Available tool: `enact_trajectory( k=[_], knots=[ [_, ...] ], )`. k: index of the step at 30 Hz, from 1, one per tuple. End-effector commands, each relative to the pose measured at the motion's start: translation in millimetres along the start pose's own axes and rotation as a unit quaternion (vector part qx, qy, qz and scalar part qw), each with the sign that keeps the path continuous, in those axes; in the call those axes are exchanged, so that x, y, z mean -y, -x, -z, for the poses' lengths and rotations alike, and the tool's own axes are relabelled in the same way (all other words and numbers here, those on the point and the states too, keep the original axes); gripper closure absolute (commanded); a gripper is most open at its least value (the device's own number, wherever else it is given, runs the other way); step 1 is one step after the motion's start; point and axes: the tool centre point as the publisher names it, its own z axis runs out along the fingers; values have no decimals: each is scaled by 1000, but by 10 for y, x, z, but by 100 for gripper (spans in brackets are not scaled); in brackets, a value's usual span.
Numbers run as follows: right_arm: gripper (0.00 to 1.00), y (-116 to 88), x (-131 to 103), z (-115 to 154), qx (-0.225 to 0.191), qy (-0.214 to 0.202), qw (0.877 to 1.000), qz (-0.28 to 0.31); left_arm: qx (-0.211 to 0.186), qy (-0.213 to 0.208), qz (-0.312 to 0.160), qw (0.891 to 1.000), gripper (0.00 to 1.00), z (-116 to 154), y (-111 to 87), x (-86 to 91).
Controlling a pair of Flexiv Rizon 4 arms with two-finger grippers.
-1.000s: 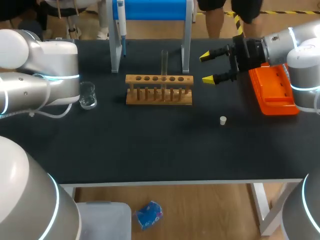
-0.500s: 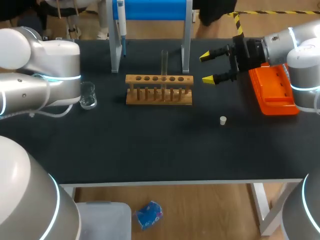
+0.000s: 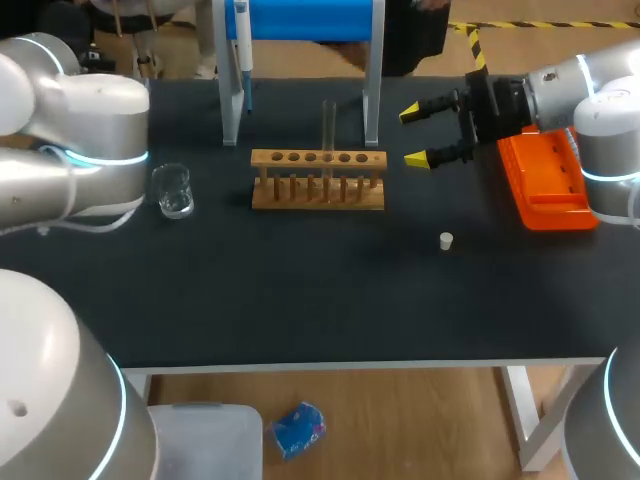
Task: Invert the test tube, pick up the pipette, mount the tip to pipette, aspirate from beaker and dispense into the tube, eject the tip, return the pipette, and cap with the stopper.
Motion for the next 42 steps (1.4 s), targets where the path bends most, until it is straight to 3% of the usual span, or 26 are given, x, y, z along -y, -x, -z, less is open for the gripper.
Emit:
enact_trajectory(
  k=[1, 4, 7, 29, 33, 35, 38, 42],
  knots=[
    [0, -3, 4, 4, 0, 0, 1000, 1, -131, -19, -25, 991, 100, 629, -29, 115],
    [0, -3, 4, 4, 0, 0, 1000, 1, -180, -45, -38, 982, 100, 851, -182, 219],
    [0, -3, 4, 4, 0, 0, 1000, 1, -200, -59, -28, 978, 100, 987, -269, 277],
    [0, -3, 4, 4, 0, 0, 1000, 1, -200, -59, -28, 978, 100, 987, -269, 277],
    [0, -3, 4, 4, 0, 0, 1000, 1, -259, -68, -99, 958, 100, 1222, -582, 398],
    [0, -3, 4, 4, 0, 0, 1000, 1, -307, -70, -134, 940, 100, 1429, -815, 474],
    [0, -3, 4, 4, 0, 0, 1000, 1, -350, -72, -162, 920, 100, 1687, -1054, 516],
    [0, -3, 4, 4, 0, 0, 1000, 1, -379, -69, -179, 905, 100, 1937, -1244, 539]
  ],
)
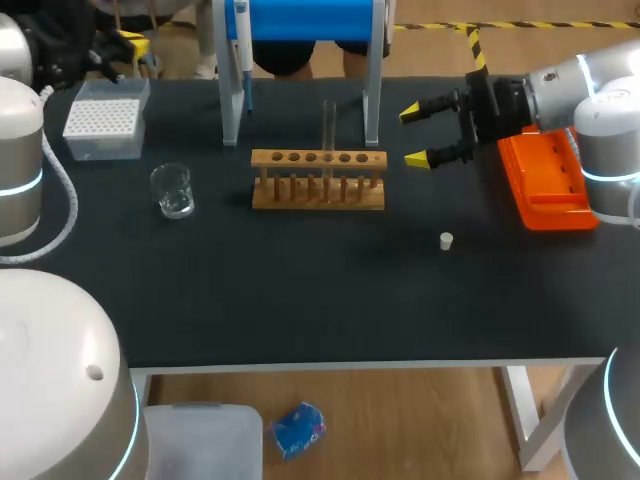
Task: Invert the test tube, pick up the pipette, mount the tip to pipette, aspirate from beaker and dispense into the tube, eject the tip, return the pipette, and cap with the stopper.
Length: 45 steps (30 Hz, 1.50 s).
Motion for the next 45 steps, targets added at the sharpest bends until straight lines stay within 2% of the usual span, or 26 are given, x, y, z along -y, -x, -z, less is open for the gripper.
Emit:
enact_trajectory(
  k=[1, 2, 5, 7, 10, 11, 13, 33, 35, 38, 41, 43, 45],
  knots=[
    [0, -4, 5, 4, 0, 0, 1000, 0, -86, 16, -32, 996, 100, 360, -246, 135],
    [0, -4, 5, 4, 0, 0, 1000, 0, -95, 15, -48, 994, 100, 393, -354, 187],
    [0, -4, 5, 4, 0, 0, 1000, 0, -116, 10, -56, 992, 100, 424, -575, 254],
    [0, -4, 5, 4, 0, 0, 1000, 0, -147, 10, -66, 987, 100, 412, -757, 275],
    [0, -4, 5, 4, 0, 0, 1000, 0, -202, 19, -85, 976, 100, 367, -1085, 316],
    [0, -4, 5, 4, 0, 0, 1000, 0, -229, 19, -90, 969, 100, 340, -1227, 338],
    [0, -4, 5, 4, 0, 0, 1000, 0, -260, 10, -94, 961, 100, 309, -1396, 369],
    [0, -4, 5, 4, 0, 0, 1000, 0, -260, 10, -94, 961, 100, 309, -1396, 369],
    [0, -4, 5, 4, 0, 0, 1000, 0, -302, 48, -101, 947, 100, 153, -1559, 410],
    [0, -4, 5, 4, 0, 0, 1000, 0, -338, 79, -97, 933, 100, 9, -1833, 489],
    [0, -4, 5, 4, 0, 0, 1000, 0, -358, 96, -85, 925, 100, -104, -2138, 553],
    [0, -4, 5, 4, 0, 0, 1000, 0, -363, 92, -78, 924, 100, -161, -2295, 591],
    [0, -4, 5, 4, 0, 0, 1000, 0, -361, 105, -80, 923, 100, -229, -2426, 614]
  ],
)
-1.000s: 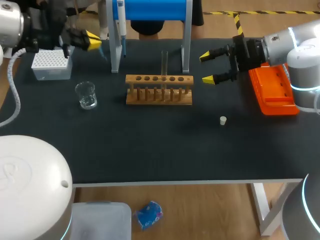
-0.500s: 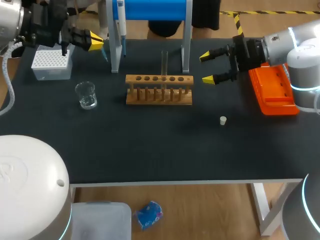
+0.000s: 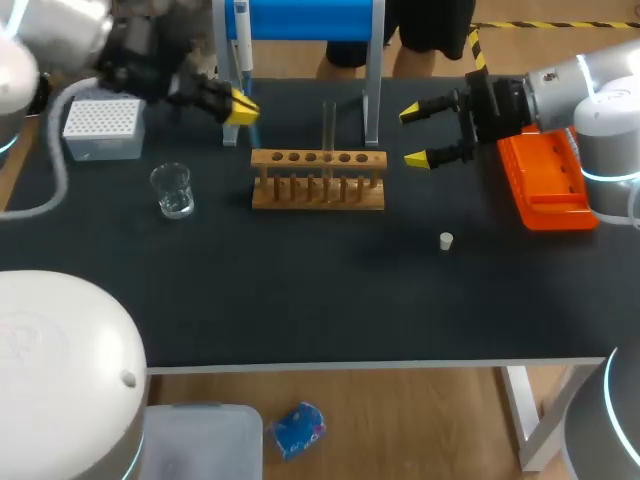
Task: Invert the test tube, pick up the pipette, mount the tip to pipette, aspirate from beaker and dispense into the tube, eject the tip, return the pipette, and cap with the stopper.
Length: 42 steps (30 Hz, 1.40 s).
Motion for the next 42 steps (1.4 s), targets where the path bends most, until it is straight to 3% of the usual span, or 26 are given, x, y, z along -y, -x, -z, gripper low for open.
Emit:
enact_trajectory(
  k=[1, 4, 15, 37, 42],
  knots=[
    [0, -4, 3, 3, 0, 0, 1000, 1, -15, 33, 3, 999, 100, -360, 56, 164],
    [0, -4, 3, 3, 0, 0, 1000, 1, -17, 33, 11, 999, 100, -520, 20, 199],
    [0, -4, 3, 3, 0, 0, 1000, 1, -2, 11, 27, 1000, 100, -866, 48, 42],
    [0, -4, 3, 3, 0, 0, 1000, 1, -12, 14, 25, 1000, 100, -986, 64, -20],
    [0, -353, -324, 188, -20, 37, 999, 16, -12, 14, 25, 1000, 100, -986, 64, -20]
  ],
)
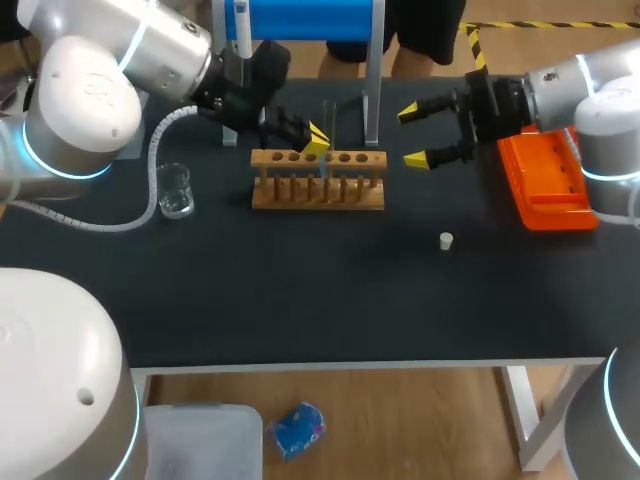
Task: Invert the test tube, pick up the pipette, mount the tip to pipette, aspirate from beaker and dispense into the tube, eject the tip, return the pipette, and cap with the stopper.
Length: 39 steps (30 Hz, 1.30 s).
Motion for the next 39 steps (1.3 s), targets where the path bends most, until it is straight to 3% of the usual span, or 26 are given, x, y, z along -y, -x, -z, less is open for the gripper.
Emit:
enact_trajectory(
  k=[1, 9, 18, 27, 39],
  knots=[
    [0, -339, -257, 194, -6, 25, 1000, 8, -1, 1, 1, 1000, 100, 3, 7, 6],
    [0, -929, -521, 123, -27, 109, 994, 5, -1, 1, 1, 1000, 100, 3, 7, 6],
    [0, -1141, -754, -132, -32, 165, 985, -25, -1, 1, 1, 1000, 100, 3, 7, 6],
    [0, -1247, -934, -412, -36, 148, 988, -36, -1, 1, 1, 1000, 100, 3, 7, 6],
    [0, -1120, -978, -879, -34, 120, 991, -38, -1, 1, 1, 1000, 100, 3, 7, 6]
  ],
)
